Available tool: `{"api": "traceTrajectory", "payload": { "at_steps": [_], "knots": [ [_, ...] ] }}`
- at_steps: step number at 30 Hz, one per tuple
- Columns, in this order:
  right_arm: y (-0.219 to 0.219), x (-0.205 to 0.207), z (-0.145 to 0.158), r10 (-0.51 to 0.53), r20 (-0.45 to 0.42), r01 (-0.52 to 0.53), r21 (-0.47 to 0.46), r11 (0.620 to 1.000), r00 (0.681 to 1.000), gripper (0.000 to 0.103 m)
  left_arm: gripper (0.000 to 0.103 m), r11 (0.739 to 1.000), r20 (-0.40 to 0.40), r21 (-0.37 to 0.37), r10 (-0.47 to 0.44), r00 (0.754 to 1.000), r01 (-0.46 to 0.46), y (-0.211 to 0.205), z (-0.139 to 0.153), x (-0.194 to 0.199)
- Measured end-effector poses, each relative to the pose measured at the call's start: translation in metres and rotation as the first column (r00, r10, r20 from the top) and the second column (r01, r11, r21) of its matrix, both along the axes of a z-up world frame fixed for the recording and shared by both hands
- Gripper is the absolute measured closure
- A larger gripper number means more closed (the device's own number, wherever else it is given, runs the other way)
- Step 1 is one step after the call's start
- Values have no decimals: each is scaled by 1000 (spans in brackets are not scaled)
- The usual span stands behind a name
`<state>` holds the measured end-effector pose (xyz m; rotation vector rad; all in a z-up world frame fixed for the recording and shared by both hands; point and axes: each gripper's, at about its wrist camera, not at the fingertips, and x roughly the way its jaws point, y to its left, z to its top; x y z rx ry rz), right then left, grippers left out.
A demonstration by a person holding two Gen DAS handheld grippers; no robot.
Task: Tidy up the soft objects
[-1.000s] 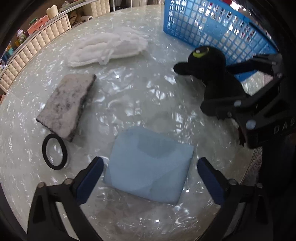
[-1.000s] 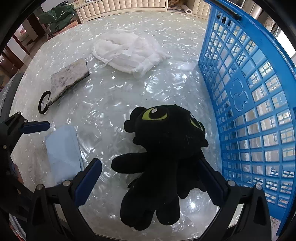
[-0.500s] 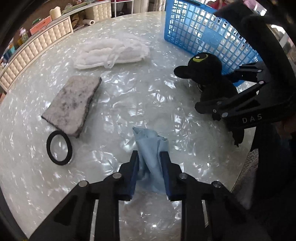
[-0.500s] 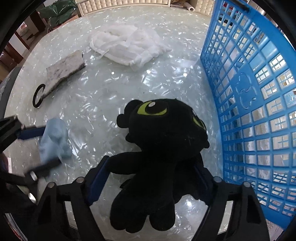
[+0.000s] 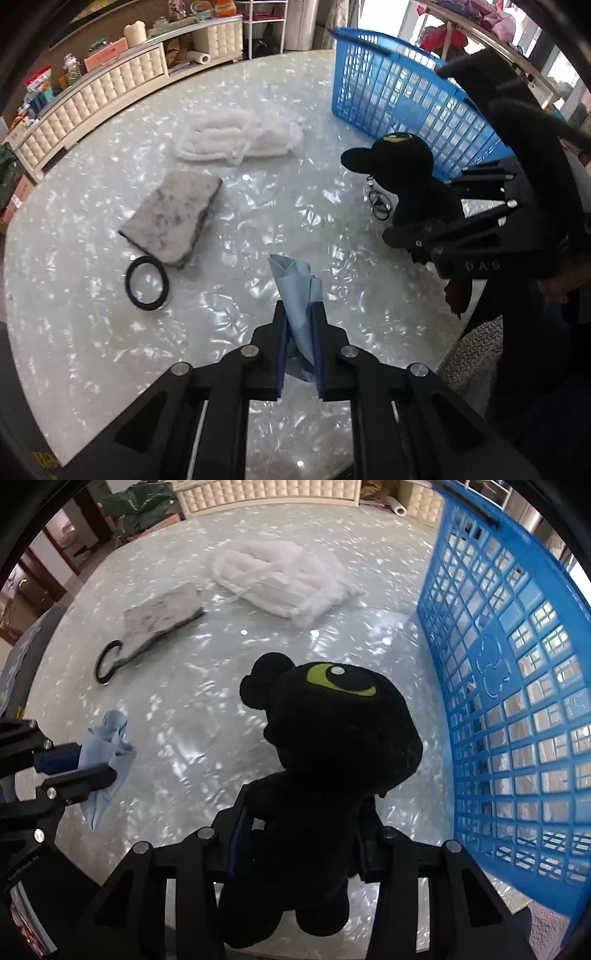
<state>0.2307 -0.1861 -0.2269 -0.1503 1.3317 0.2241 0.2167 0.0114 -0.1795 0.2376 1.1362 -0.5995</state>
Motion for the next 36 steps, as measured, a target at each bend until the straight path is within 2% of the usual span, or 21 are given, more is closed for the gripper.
{"api": "traceTrajectory", "payload": {
  "at_steps": [13,21,30,36],
  "knots": [
    [-5,-43,67,57,121,-60,26,998,991,61,93,994,55,-8,107,993,-106,-12,58,-14],
    [-17,-53,104,79,194,-85,24,996,978,61,93,995,97,-33,92,991,-89,-42,82,-17],
    [-50,-62,150,99,269,-107,16,994,958,61,93,996,131,-52,81,988,-74,-72,109,-10],
    [-72,-56,159,95,294,-94,-16,995,951,61,93,997,158,-64,55,986,-45,-95,121,4]
  ]
}}
